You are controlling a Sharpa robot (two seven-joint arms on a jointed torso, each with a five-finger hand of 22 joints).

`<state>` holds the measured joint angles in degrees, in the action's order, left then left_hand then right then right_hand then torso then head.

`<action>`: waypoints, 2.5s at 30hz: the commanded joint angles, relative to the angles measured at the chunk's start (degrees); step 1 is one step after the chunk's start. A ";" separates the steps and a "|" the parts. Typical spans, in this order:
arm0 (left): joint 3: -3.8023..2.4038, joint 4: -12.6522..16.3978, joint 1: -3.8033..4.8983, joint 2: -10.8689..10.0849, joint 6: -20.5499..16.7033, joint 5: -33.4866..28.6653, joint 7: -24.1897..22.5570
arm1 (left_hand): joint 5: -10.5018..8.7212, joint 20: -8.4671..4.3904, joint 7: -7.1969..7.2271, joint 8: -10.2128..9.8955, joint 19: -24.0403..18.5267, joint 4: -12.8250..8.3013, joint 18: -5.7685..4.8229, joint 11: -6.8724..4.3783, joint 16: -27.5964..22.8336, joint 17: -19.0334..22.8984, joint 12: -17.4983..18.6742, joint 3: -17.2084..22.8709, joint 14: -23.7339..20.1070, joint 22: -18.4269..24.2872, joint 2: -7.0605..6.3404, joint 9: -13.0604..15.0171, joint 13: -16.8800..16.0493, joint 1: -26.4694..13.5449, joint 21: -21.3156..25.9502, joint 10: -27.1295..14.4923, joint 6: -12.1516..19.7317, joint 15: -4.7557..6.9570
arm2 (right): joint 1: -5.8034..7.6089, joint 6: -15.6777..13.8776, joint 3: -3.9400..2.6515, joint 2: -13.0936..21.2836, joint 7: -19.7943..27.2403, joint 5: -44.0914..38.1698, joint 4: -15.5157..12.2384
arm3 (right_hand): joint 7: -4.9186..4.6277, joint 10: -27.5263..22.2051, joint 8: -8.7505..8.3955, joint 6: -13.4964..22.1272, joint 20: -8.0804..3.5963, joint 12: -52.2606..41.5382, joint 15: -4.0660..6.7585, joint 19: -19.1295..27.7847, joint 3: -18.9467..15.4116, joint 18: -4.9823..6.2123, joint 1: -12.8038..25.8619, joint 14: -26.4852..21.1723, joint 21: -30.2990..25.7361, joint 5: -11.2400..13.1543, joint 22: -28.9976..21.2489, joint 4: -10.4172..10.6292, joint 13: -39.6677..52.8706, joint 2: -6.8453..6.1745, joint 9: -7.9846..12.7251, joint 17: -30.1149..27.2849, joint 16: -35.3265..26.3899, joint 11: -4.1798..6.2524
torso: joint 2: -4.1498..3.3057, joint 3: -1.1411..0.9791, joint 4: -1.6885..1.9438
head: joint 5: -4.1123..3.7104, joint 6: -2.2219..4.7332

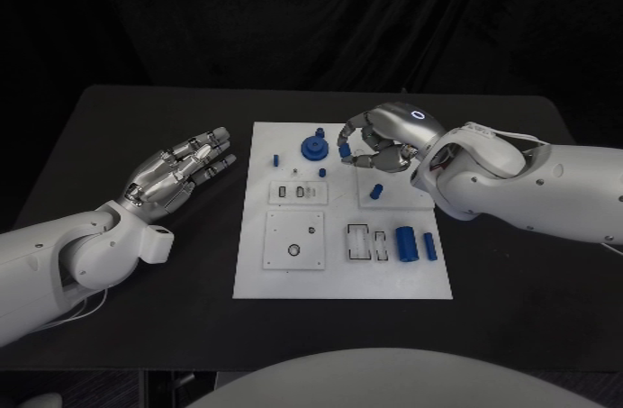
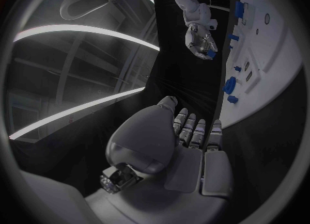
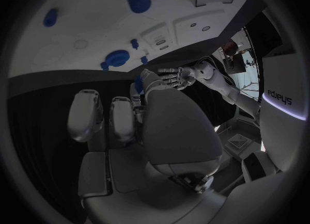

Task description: Assemble the parts on the task board

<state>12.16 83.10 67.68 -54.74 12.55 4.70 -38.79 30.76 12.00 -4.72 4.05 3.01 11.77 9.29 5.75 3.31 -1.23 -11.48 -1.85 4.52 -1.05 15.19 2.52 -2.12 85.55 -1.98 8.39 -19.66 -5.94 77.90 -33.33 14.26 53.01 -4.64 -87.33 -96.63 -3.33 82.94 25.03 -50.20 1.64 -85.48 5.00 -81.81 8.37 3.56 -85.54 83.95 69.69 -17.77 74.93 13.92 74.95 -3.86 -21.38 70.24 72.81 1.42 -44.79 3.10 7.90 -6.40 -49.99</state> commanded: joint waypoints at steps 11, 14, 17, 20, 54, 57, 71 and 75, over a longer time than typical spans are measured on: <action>-0.05 0.04 -0.08 0.32 0.82 -0.06 -0.37 | 0.25 0.31 -0.38 -0.03 -0.05 0.10 0.78 0.43 0.18 -0.07 -0.33 0.39 -0.15 -0.05 -0.02 0.05 -0.10 -0.47 -0.14 0.01 0.06 -0.36 | -2.31 4.22 -0.04 -5.51 -10.09 -4.92 1.81 | -0.88 -0.90 5.16 1.99 0.55 0.65 -1.06 0.41 -0.21 1.09 2.89 1.04 -2.51 -0.74 7.93 0.81 4.10 -0.44 -4.55 -1.29 -1.07 -1.24 | 0.08 0.07 0.09 | 0.35 -0.01; -0.05 -0.04 -0.08 0.45 0.89 -0.06 -0.35 | 0.25 0.32 -0.44 0.01 -0.10 0.06 0.78 0.48 0.16 -0.06 -0.44 0.60 -0.17 -0.03 -0.08 0.06 -0.12 -0.56 -0.11 0.11 -0.03 -0.34 | -2.43 5.14 -0.04 -5.92 -10.80 -4.96 1.82 | -0.97 -0.93 5.13 2.09 0.67 0.66 -1.18 0.45 -0.33 1.11 3.40 1.00 -2.66 -1.01 7.92 0.94 4.09 -0.59 -4.50 -1.40 -1.17 -1.36 | 0.03 -0.01 0.13 | 0.10 -0.01; -0.05 -0.13 -0.08 0.60 0.95 -0.06 -0.34 | 0.25 0.32 -0.44 0.01 -0.10 0.06 0.78 0.48 0.16 -0.06 -0.44 0.60 -0.17 -0.03 -0.08 0.06 -0.12 -0.56 -0.11 0.11 -0.03 -0.34 | -2.50 6.09 -0.04 -6.35 -11.43 -4.99 1.88 | -0.99 -0.95 5.12 2.17 0.76 0.66 -1.23 0.47 -0.17 1.14 3.36 0.96 -2.76 -1.51 7.92 0.73 4.11 -0.59 -4.46 -1.47 -1.23 -1.39 | 0.08 0.05 0.24 | -0.04 -0.01; -0.05 -0.17 -0.08 0.74 1.02 -0.06 -0.31 | 0.25 0.32 -0.44 0.01 -0.10 0.06 0.78 0.48 0.16 -0.06 -0.44 0.60 -0.17 -0.03 -0.08 0.06 -0.12 -0.56 -0.11 0.11 -0.03 -0.34 | -2.56 7.34 -0.04 -6.80 -12.20 -5.00 2.05 | -1.02 -1.02 5.16 2.18 0.84 0.69 -1.27 0.51 0.09 1.18 3.22 0.92 -2.94 -2.05 7.90 0.44 4.07 -0.53 -4.43 -1.57 -1.32 -1.42 | 0.03 0.05 0.10 | 0.05 -0.01; -0.05 -1.18 -0.16 1.69 1.55 -0.06 0.72 | 0.26 0.29 -0.47 -0.06 -0.19 0.01 0.79 0.47 0.06 -0.03 -0.30 0.94 -0.31 0.00 -0.12 0.02 -0.09 -0.70 -0.04 -0.01 0.25 -0.32 | -3.30 14.80 -0.04 -9.00 -10.89 -5.02 3.11 | -2.29 -3.84 1.85 5.96 1.53 2.42 -1.89 2.09 0.81 1.93 5.39 -0.49 -7.42 0.84 6.85 0.34 1.02 -0.37 -2.35 -4.33 -3.91 -2.03 | 0.10 0.02 0.03 | 0.68 -0.01; -0.05 -1.25 -0.17 1.72 1.56 -0.06 0.79 | 0.26 0.29 -0.47 -0.06 -0.19 0.01 0.79 0.47 0.06 -0.03 -0.30 0.94 -0.31 0.00 -0.12 0.02 -0.09 -0.70 -0.04 -0.01 0.25 -0.32 | -3.31 15.33 -0.04 -9.09 -10.82 -5.02 3.25 | -2.73 -5.21 -0.48 7.55 1.63 3.37 -1.97 2.54 1.09 2.12 5.72 -0.95 -8.72 1.81 6.57 0.27 -0.49 -0.47 -1.06 -5.11 -4.65 -2.08 | 0.11 0.01 0.02 | 0.73 -0.01; -0.05 -1.47 -0.21 1.83 1.71 -0.06 1.06 | 0.26 0.29 -0.47 -0.06 -0.19 0.01 0.79 0.47 0.06 -0.03 -0.30 0.94 -0.31 0.00 -0.12 0.02 -0.09 -0.70 -0.04 -0.01 0.25 -0.32 | -3.34 16.80 -0.04 -9.32 -10.90 -5.02 3.56 | -3.05 -6.87 -4.40 8.95 1.82 4.63 -2.16 3.23 1.46 2.44 6.10 -1.71 -11.03 3.38 6.10 -0.11 -2.36 -0.81 1.05 -6.33 -5.74 -2.26 | 0.06 0.06 0.01 | 0.79 -0.01; -0.05 -1.55 -0.23 1.92 1.81 -0.06 1.11 | 0.24 0.27 -0.50 -0.10 -0.23 -0.03 0.78 0.46 0.04 -0.02 -0.23 1.19 -0.34 0.01 -0.17 0.00 -0.07 -0.81 -0.02 -0.10 0.40 -0.31 | -3.36 17.00 -0.04 -9.31 -11.05 -5.02 3.58 | -3.06 -6.98 -4.80 9.06 1.84 4.72 -2.18 3.22 1.47 2.43 6.10 -1.75 -11.08 3.63 6.11 -0.20 -2.48 -0.88 1.25 -6.37 -5.77 -2.27 | 0.03 0.02 0.09 | 0.64 -0.01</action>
<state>12.16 81.49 67.53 -52.93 13.49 4.70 -37.31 30.76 12.00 -4.92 4.05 3.01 11.77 9.29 5.75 3.31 -1.23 -11.71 -0.91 4.32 -1.04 14.96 2.52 -2.14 85.32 -1.98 8.39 -19.46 -6.14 74.79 -18.35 14.04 43.72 -15.42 -91.99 -93.14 -6.30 76.24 20.40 -41.52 3.49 -80.96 2.87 -78.93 9.73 5.41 -79.82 82.62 58.82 -14.33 74.90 13.83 72.54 -4.44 -20.16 63.89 67.24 -0.93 -44.71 3.16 7.95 -5.67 -49.99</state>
